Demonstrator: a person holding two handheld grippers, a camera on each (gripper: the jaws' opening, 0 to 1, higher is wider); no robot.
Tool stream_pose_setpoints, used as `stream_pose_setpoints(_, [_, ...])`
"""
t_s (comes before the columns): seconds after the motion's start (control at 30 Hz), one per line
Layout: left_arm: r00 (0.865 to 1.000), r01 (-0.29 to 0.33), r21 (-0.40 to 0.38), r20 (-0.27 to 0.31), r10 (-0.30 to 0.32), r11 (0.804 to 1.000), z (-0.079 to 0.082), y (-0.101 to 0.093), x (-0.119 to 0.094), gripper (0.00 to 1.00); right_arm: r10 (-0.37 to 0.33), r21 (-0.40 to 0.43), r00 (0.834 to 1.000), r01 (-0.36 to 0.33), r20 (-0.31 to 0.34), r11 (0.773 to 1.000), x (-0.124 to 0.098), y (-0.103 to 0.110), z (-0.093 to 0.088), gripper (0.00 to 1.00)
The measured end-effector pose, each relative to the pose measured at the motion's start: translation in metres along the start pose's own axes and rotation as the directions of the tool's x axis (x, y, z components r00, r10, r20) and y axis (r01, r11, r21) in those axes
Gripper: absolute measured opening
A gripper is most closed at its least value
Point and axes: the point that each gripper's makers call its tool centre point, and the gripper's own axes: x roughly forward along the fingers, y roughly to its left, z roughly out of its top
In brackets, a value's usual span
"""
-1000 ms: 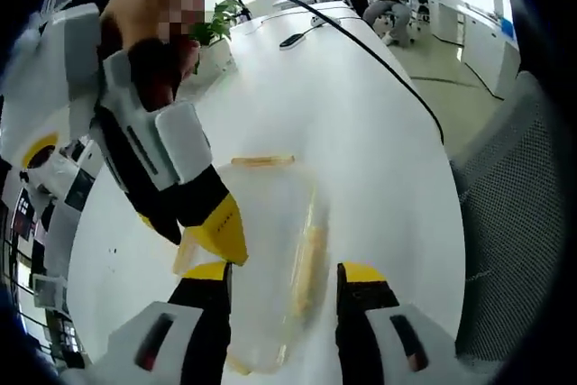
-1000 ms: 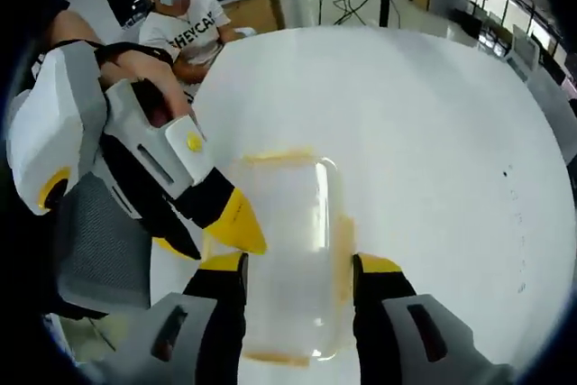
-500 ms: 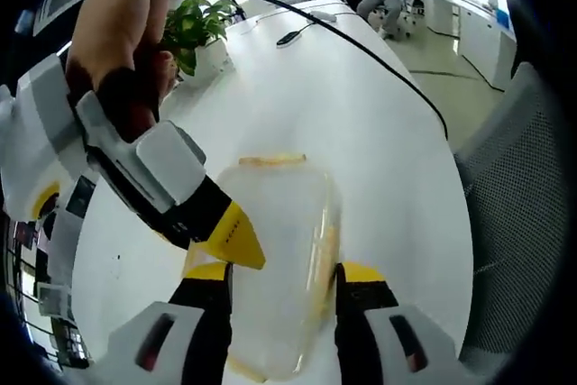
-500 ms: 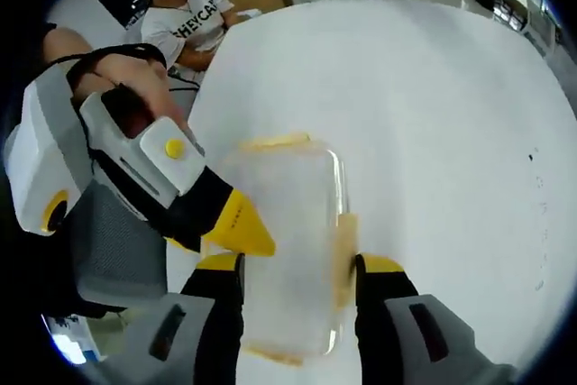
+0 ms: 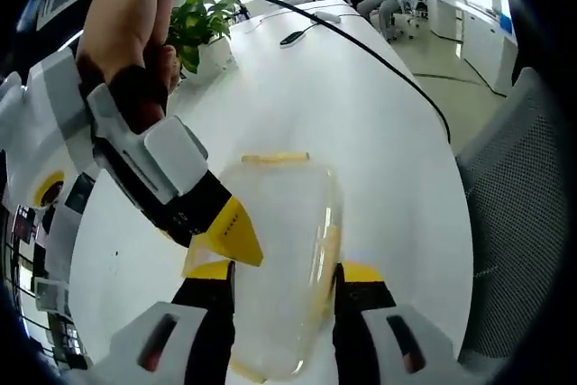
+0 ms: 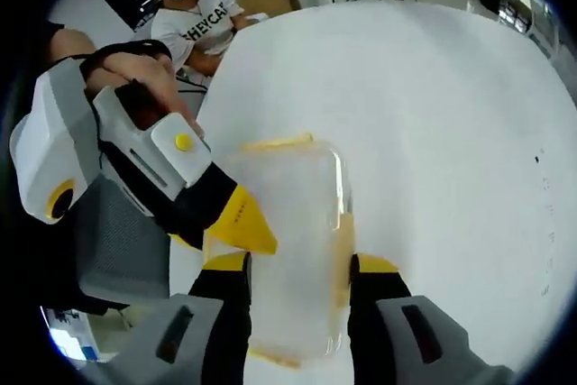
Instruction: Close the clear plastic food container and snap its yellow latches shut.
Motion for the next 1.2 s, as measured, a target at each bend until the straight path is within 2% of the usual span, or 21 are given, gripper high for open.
stream_pose_setpoints(0.03, [1.0,-0.005,-0.056,0.017,0.006,0.998,0.001,-0.002,0.0,0.35,-0.007,0.027,1.0,0.008,-0.025,1.0,-0.001,-0.001,-0.001,0.37])
stream_pose_setpoints(0.2, [1.0,-0.001,-0.056,0.021,0.003,0.998,0.001,-0.002,-0.002,0.35,-0.024,0.024,0.997,0.026,-0.075,0.999,-0.003,-0.001,-0.002,0.38])
stream_pose_setpoints(0.6, [1.0,-0.015,-0.064,0.021,0.016,0.998,0.004,-0.004,-0.001,0.36,-0.014,0.019,0.999,0.015,-0.042,1.0,-0.003,-0.003,-0.008,0.39])
stream_pose_setpoints(0.83, [1.0,-0.016,-0.06,0.021,0.018,0.998,0.005,-0.004,0.0,0.37,-0.022,0.016,0.998,0.023,-0.055,1.0,-0.002,-0.002,-0.007,0.4])
stream_pose_setpoints(1.03, [0.999,-0.027,-0.066,0.041,0.03,0.997,0.006,-0.004,0.0,0.37,-0.082,0.015,0.993,0.084,-0.089,0.996,-0.004,-0.001,-0.006,0.41])
stream_pose_setpoints(1.17, [0.998,0.007,-0.114,0.058,-0.001,0.993,0.01,-0.003,-0.002,0.39,-0.119,0.004,0.988,0.12,-0.096,0.993,-0.007,0.0,-0.007,0.41])
stream_pose_setpoints(1.2, [0.997,0.032,-0.132,0.071,-0.022,0.991,0.011,-0.006,-0.002,0.41,-0.132,0.004,0.987,0.133,-0.087,0.991,-0.008,0.0,-0.007,0.41])
